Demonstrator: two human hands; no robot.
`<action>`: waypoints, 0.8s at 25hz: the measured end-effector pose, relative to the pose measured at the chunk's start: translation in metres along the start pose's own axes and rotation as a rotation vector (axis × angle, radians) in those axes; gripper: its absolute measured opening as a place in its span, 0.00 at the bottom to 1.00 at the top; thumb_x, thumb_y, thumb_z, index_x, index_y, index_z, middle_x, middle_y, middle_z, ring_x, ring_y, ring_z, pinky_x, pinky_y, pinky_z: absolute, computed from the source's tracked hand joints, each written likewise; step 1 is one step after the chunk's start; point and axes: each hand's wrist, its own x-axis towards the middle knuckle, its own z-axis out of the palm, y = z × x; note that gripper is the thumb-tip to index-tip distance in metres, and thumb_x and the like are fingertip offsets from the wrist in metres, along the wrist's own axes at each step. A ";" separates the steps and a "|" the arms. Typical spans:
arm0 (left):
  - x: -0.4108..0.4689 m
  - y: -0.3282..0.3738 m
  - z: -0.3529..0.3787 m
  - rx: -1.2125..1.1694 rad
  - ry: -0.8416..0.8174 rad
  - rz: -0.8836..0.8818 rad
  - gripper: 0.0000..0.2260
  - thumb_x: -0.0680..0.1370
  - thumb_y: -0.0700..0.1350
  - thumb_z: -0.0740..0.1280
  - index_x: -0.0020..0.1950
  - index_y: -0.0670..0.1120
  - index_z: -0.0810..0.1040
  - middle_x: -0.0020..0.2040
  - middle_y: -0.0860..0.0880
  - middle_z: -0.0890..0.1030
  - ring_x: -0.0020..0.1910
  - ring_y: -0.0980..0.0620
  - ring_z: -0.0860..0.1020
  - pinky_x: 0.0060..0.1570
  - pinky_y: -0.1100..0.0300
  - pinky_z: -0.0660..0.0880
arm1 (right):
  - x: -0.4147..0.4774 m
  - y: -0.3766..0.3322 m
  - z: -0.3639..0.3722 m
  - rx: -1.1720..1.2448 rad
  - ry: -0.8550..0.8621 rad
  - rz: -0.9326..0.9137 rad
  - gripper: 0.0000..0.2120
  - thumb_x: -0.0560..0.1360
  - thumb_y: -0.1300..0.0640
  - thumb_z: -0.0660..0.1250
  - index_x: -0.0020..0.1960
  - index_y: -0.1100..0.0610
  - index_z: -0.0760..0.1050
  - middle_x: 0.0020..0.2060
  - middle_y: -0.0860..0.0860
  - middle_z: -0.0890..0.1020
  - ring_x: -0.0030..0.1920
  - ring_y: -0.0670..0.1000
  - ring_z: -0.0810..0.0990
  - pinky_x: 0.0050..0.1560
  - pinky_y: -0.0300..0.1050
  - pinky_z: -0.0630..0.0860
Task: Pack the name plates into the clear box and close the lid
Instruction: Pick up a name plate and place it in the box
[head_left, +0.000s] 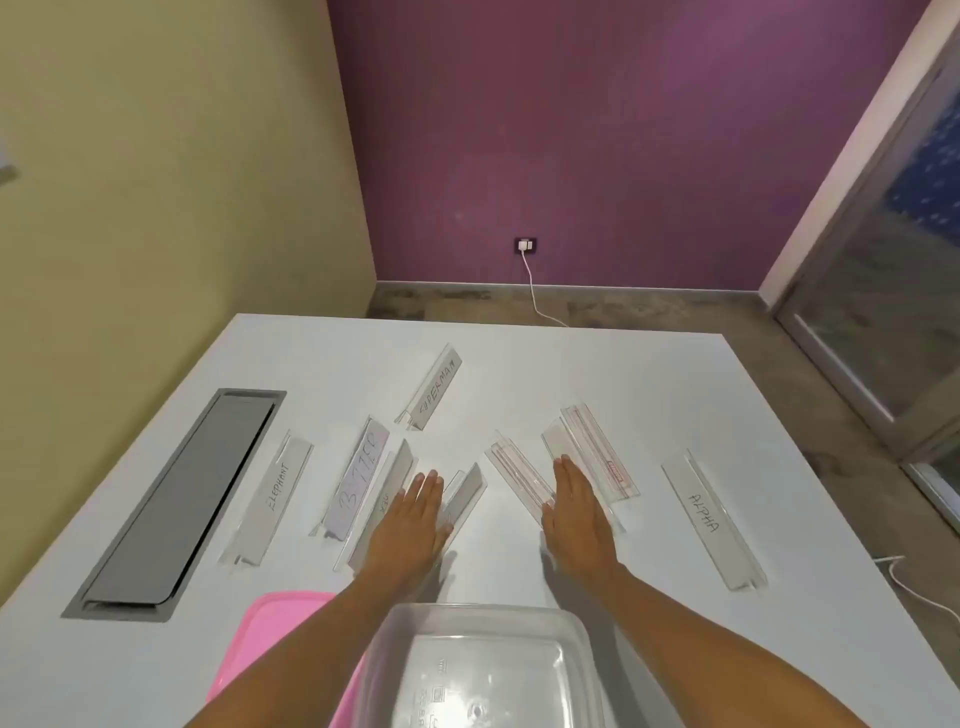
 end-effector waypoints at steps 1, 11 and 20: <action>0.005 0.001 0.003 0.008 -0.037 -0.002 0.27 0.82 0.53 0.48 0.76 0.42 0.42 0.78 0.45 0.44 0.77 0.48 0.44 0.76 0.54 0.45 | 0.005 0.002 0.005 -0.017 -0.020 0.021 0.27 0.81 0.57 0.54 0.76 0.61 0.48 0.76 0.54 0.56 0.76 0.50 0.54 0.75 0.42 0.57; 0.027 0.013 0.003 -0.008 -0.134 -0.154 0.23 0.78 0.36 0.55 0.73 0.45 0.58 0.41 0.45 0.71 0.46 0.41 0.79 0.39 0.52 0.72 | 0.016 0.023 0.030 0.014 -0.196 0.131 0.21 0.75 0.69 0.58 0.67 0.59 0.64 0.57 0.56 0.74 0.55 0.54 0.75 0.51 0.46 0.75; 0.026 0.009 0.001 -0.101 -0.022 -0.129 0.21 0.80 0.49 0.57 0.73 0.48 0.60 0.59 0.46 0.78 0.53 0.45 0.78 0.49 0.51 0.77 | 0.029 0.013 0.012 0.344 -0.024 0.445 0.16 0.76 0.66 0.53 0.58 0.57 0.74 0.47 0.59 0.83 0.46 0.60 0.80 0.46 0.51 0.74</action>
